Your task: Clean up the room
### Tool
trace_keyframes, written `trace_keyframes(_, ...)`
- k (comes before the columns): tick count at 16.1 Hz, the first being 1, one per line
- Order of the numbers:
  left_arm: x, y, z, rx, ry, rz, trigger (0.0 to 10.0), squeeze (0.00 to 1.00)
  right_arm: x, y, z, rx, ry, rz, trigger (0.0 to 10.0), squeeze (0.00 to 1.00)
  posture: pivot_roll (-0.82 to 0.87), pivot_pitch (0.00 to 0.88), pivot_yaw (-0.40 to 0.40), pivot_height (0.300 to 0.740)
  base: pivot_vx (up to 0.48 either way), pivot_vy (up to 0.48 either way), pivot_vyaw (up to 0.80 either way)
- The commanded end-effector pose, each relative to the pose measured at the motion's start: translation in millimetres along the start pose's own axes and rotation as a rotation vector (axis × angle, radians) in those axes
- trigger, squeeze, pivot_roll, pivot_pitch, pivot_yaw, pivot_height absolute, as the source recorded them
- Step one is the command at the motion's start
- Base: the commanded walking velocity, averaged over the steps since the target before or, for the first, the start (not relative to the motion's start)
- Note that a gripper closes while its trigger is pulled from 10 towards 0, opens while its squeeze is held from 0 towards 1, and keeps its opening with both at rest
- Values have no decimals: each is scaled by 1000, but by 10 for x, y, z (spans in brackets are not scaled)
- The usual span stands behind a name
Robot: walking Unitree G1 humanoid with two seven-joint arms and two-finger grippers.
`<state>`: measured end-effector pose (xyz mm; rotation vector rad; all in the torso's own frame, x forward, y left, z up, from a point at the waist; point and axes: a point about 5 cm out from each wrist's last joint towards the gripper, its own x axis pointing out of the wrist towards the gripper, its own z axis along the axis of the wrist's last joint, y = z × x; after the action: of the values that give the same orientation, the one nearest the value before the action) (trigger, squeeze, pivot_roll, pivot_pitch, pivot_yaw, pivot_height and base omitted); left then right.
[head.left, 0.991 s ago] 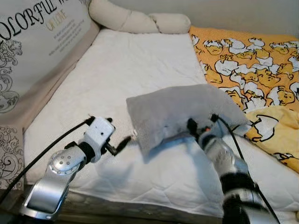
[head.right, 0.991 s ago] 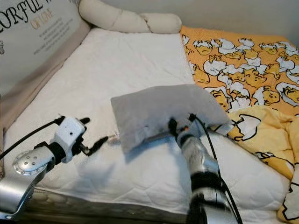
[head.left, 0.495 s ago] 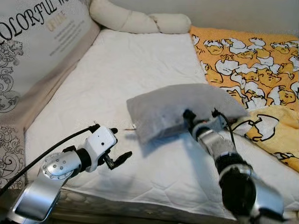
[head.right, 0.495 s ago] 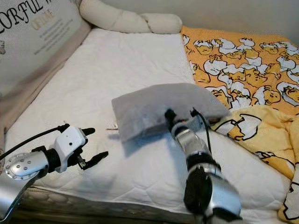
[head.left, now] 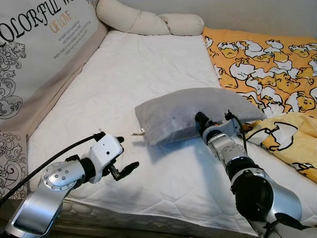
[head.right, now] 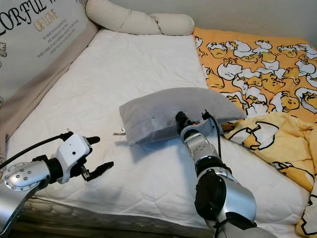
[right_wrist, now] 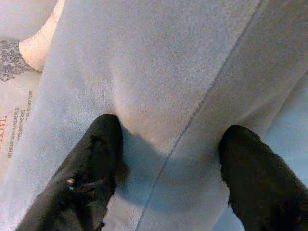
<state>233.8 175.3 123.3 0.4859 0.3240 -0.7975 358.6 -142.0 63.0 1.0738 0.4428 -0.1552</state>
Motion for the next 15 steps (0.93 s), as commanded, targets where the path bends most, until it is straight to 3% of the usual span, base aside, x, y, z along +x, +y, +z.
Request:
trace_keyframes(1, -10, 23, 22, 6, -1, 6, 10000, 0, 6, 16, 31, 15, -11, -9, 0, 0, 84, 0, -32, 740, 0, 0, 0)
trace_keyframes(9, -11, 52, -1, 2, 5, 18, 10000, 0, -4, -64, 45, -9, -2, -83, 0, 0, 82, 0, -34, 740, 0, 0, 0)
trace_keyframes(15, -16, 81, -37, -8, 13, 45, 10000, 0, 3, -30, 71, -16, -9, -81, 0, 0, 81, 0, -34, 740, 0, 0, 0)
